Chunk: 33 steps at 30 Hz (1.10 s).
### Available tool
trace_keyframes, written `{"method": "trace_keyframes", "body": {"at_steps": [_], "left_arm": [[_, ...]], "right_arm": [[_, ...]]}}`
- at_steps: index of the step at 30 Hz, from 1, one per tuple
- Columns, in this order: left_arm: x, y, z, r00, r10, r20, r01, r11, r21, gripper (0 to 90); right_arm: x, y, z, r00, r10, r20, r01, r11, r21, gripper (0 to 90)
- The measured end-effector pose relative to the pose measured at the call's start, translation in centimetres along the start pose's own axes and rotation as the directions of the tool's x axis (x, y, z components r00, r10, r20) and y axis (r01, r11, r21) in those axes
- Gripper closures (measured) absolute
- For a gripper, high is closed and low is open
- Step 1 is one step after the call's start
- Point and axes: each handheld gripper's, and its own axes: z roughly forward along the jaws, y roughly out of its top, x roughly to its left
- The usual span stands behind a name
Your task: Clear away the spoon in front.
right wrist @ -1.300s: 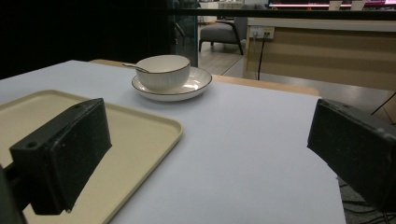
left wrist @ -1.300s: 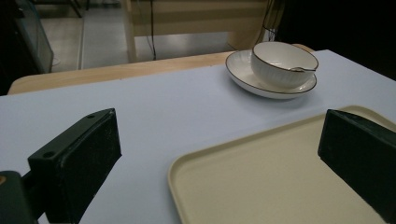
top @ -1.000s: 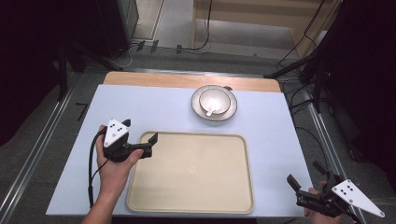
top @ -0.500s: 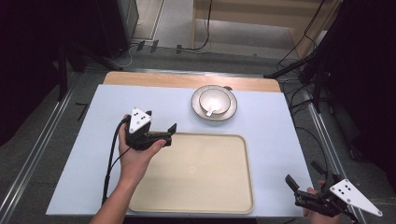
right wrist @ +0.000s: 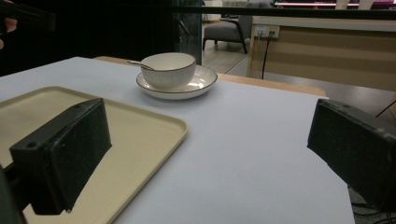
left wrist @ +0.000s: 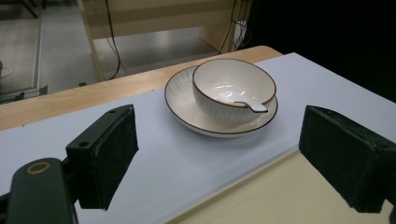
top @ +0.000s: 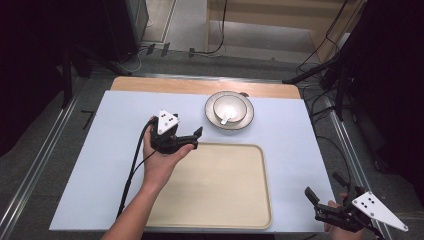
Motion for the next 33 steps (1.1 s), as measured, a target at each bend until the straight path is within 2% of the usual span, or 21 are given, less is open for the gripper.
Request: {"method": "trace_keyframes", "body": {"at_steps": [10,19,25,33], "left_arm": [[-1.2,0.3,2.4,0.9994,-0.008,0.033,0.007,0.9998,0.018,13.9],[-2.1,0.5,4.0,0.9991,-0.005,0.042,0.004,0.9996,0.029,15.1],[-2.5,0.5,4.8,0.9989,-0.008,0.047,0.006,0.9994,0.035,15.6],[-3.0,0.3,6.2,0.9991,0.000,0.043,-0.002,0.9987,0.050,20.6]], "right_arm": [[-0.1,0.0,0.1,1.0000,-0.001,0.001,0.001,1.000,-0.002,0.0],[-0.1,0.1,0.1,0.9999,0.004,0.010,-0.004,1.000,-0.003,0.0],[0.0,0.1,0.2,1.0000,0.002,-0.001,-0.002,1.000,0.002,0.0],[0.1,0.1,0.3,1.0000,-0.005,-0.005,0.005,1.000,0.007,0.0]]}}
